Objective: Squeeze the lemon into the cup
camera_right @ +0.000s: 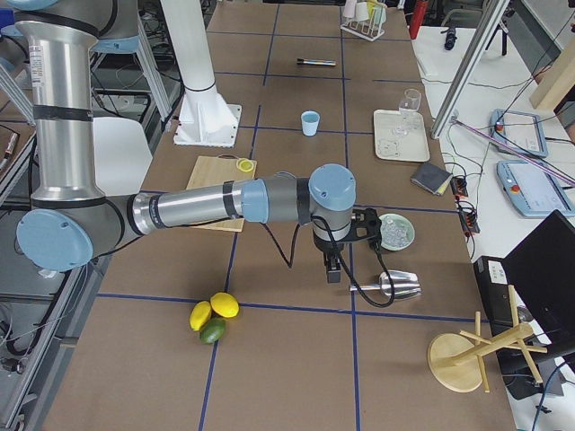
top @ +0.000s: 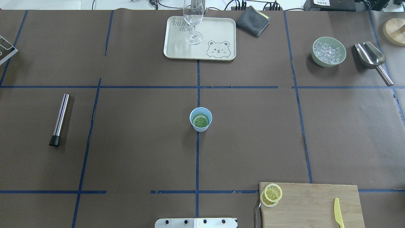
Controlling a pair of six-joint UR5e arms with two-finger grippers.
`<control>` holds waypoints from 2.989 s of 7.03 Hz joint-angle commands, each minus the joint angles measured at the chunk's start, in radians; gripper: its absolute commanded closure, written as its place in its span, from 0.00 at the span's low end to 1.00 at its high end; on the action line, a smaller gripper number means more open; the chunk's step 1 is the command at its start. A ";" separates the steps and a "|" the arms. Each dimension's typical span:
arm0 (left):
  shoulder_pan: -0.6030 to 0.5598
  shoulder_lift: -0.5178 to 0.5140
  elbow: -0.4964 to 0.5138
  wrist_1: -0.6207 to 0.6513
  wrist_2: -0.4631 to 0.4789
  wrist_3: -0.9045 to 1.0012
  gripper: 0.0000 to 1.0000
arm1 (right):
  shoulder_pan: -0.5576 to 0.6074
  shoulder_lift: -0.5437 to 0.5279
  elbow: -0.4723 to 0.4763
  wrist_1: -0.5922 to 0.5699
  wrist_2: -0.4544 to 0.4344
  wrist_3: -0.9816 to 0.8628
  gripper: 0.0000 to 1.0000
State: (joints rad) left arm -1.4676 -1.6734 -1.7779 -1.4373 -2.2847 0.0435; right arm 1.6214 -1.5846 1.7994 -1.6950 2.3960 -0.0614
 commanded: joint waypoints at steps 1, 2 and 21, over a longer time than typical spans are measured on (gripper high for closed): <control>-0.065 0.082 0.024 0.000 -0.019 0.065 0.00 | 0.000 0.000 -0.008 0.000 0.000 0.000 0.00; -0.072 0.098 0.044 -0.003 -0.018 0.065 0.00 | 0.000 0.000 -0.008 0.000 0.000 0.000 0.00; -0.071 0.133 0.137 -0.086 -0.019 0.053 0.00 | -0.002 0.003 -0.144 0.003 -0.011 -0.005 0.00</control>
State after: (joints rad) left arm -1.5386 -1.5392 -1.6419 -1.5233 -2.3041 0.0966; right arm 1.6203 -1.5847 1.6558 -1.6920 2.3889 -0.0669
